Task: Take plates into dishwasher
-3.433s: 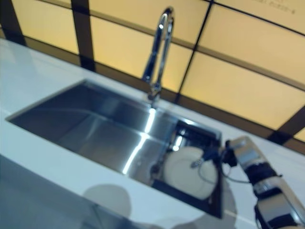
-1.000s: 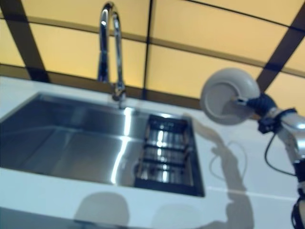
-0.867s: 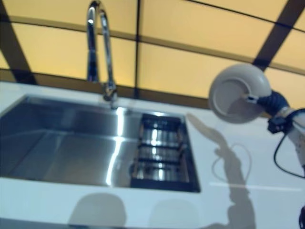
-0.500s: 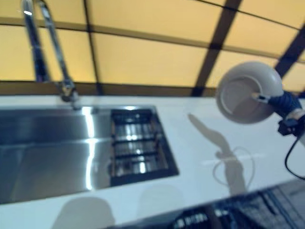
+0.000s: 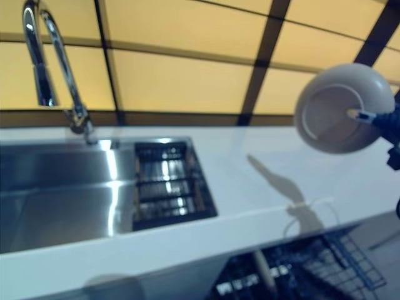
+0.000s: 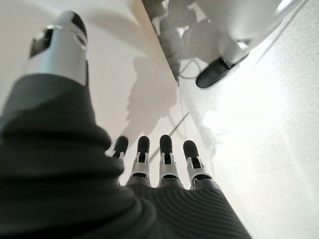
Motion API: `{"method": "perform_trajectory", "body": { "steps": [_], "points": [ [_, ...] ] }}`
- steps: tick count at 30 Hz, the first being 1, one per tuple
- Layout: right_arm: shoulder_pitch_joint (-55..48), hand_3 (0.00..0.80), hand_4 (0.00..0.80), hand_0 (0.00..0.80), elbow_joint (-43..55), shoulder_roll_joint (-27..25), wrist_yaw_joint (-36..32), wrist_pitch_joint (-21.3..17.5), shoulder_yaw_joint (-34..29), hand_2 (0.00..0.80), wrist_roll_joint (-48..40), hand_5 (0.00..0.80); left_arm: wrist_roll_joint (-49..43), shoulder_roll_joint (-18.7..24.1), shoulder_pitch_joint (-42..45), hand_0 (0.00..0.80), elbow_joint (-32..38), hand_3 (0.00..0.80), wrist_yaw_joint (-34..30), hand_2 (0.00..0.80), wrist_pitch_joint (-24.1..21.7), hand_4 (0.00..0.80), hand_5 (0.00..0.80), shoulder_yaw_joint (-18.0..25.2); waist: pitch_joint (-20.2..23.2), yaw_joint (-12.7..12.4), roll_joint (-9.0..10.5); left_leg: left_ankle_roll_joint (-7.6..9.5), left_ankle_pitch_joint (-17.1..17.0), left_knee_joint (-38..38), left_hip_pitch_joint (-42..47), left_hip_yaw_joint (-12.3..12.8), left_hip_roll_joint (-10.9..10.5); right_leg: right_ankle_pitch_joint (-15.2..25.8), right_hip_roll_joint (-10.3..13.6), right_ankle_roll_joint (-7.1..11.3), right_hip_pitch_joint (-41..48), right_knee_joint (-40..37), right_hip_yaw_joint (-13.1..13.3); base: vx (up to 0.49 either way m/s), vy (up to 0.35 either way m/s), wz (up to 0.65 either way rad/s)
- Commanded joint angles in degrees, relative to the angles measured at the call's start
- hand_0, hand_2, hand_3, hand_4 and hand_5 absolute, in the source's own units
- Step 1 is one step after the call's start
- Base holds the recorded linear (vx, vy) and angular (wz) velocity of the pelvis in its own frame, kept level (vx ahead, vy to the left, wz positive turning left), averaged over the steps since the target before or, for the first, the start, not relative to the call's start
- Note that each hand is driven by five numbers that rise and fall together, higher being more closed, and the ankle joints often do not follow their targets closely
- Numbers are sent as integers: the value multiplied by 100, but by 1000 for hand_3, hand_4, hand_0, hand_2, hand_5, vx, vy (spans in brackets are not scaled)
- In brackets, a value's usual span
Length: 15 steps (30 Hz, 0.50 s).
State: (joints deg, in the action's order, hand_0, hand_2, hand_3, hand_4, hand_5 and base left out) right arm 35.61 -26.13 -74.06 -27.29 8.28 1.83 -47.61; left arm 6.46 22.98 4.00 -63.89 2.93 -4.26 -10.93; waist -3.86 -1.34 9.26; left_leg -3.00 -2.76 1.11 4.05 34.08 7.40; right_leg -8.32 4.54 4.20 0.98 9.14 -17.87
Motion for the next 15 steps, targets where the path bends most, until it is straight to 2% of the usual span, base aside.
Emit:
{"method": "perform_trajectory", "body": {
  "steps": [1,3,7,10,15],
  "points": [
    [495,800,800,800,2,29,-14,-188,-221,800,-365,800,-49,164,-322,0,-143,0,63,0,-247,0,0,184,42,128,78,69,163,-63,17,-809,96,945,591,636,584,-378,138,-87,-184,-119],
    [511,800,800,800,-16,-39,-102,-207,-171,800,-264,800,-125,43,-271,0,-207,0,27,0,-349,0,0,191,51,162,28,-4,125,-72,30,-846,162,759,443,463,603,-474,125,-89,-177,-97],
    [476,800,800,800,53,-45,-54,-209,-187,800,-52,800,-189,-118,-236,0,-275,0,14,0,-493,0,0,146,34,219,1,-111,94,-135,12,-895,220,693,308,281,606,-594,129,-82,-130,-63],
    [304,800,800,800,253,-29,56,-158,-311,800,68,800,-278,-194,-265,0,-238,0,-24,0,-489,0,0,114,21,295,-27,-179,41,-151,-28,-923,251,701,255,198,568,-668,161,-93,-74,-15],
    [-189,800,800,800,543,71,399,-70,-686,800,154,800,-279,-196,-352,0,-273,0,-72,0,-539,0,0,65,12,467,-91,-246,-33,-83,-26,-903,272,755,211,165,518,-773,220,-82,-38,-8]
  ]
}}
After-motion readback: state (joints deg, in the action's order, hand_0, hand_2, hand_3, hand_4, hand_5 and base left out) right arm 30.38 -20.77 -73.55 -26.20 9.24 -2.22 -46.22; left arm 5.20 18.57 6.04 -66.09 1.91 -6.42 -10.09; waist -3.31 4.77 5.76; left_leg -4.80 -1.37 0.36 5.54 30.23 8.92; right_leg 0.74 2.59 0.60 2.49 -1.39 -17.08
